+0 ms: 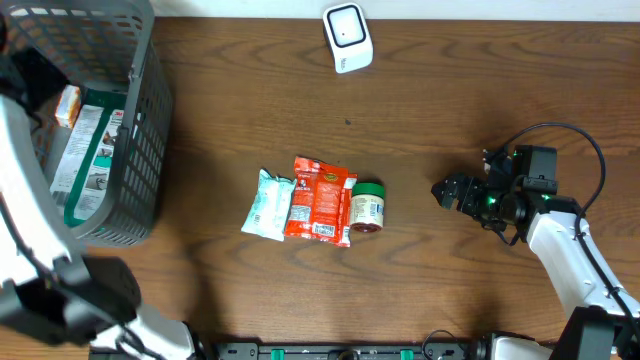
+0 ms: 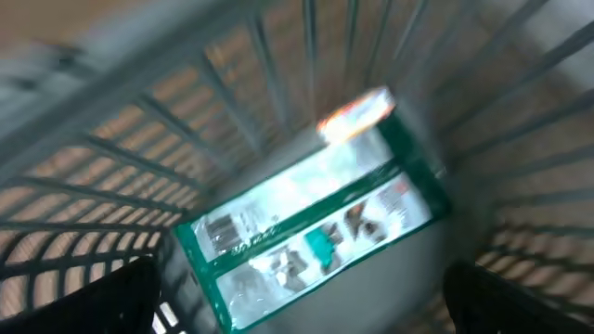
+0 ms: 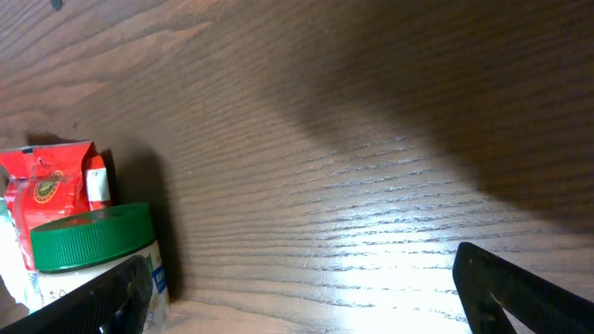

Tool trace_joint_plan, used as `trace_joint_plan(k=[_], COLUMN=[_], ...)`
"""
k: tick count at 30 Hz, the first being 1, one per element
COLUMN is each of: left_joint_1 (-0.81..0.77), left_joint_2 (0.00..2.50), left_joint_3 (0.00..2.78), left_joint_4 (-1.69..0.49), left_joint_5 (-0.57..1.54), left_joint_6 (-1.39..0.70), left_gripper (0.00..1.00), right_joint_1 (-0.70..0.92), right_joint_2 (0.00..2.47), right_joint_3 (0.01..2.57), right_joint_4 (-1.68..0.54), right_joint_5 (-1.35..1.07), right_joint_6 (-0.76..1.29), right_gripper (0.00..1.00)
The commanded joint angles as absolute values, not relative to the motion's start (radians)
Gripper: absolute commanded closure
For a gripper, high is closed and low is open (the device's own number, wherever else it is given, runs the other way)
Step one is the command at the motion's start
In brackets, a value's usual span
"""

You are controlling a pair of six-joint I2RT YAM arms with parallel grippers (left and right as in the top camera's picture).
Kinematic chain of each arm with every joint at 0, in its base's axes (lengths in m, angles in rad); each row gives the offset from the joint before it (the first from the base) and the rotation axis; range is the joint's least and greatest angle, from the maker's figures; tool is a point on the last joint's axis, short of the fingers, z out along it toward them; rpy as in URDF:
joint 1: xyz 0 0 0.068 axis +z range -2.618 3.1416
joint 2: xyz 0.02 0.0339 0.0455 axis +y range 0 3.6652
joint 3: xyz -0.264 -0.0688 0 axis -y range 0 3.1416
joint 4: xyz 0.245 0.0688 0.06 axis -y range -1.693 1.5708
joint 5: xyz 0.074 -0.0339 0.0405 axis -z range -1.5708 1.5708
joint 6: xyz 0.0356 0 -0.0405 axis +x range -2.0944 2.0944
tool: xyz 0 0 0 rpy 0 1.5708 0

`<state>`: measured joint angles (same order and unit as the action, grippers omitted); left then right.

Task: Scan the item barcode
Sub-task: 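Move the left gripper back into the basket and grasp the green glove pack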

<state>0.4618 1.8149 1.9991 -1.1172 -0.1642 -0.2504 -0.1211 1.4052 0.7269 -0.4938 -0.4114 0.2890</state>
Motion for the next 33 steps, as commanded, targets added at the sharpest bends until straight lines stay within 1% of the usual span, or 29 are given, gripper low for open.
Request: trace_joint_plan(k=[1,7,11,15,22,29,30,31,33], left_joint_1=[0.471,0.470,0.470,0.470,0.465,0.466,0.466,0.466,0.466], left_joint_2=[1.916,2.062,2.136,2.208,2.321,2.395,2.401,2.405,2.405], left_joint_3=[1.984,1.984,1.984,1.984,1.980,1.980,1.980,1.980,1.980], left_joint_4=[-1.150,-1.209,-1.222,-1.224,-1.218,-1.203,-1.202,-1.200,-1.200], left_joint_5=[-0.054,-0.033,-0.032,-0.033,-0.033,-0.033,-0.033,-0.033,-0.033], left_joint_6=[-0.080,-0.011,0.005,0.009,0.076,0.082,0.082,0.081,0.081], left_gripper=[0.02,0.05,0.05,0.05,0.05,0.05,0.08,0.15,0.35], right_joint_1=[-0.130,-0.130,-0.130,-0.130,-0.130,-0.130,-0.130,-0.130,-0.130], right_joint_2=[1.392,1.392,1.392,1.392,1.392,1.392,1.392,1.392,1.392], right_joint_3=[0.739,0.739,0.739,0.739,0.739,0.739,0.739,0.739,0.739], right_joint_4=[-0.494,-0.494,-0.494,-0.494,-0.494,-0.494,-0.494,-0.494,-0.494], right_joint_5=[-0.416,-0.416,-0.416,-0.416,-0.416,-0.416,-0.416,-0.416,-0.416], right_joint_6=[0.299,0.299,0.299,0.299,0.299,0.299,0.299,0.299,0.299], right_gripper=[0.01,0.01,0.01,0.01,0.01,0.01,0.01,0.01,0.01])
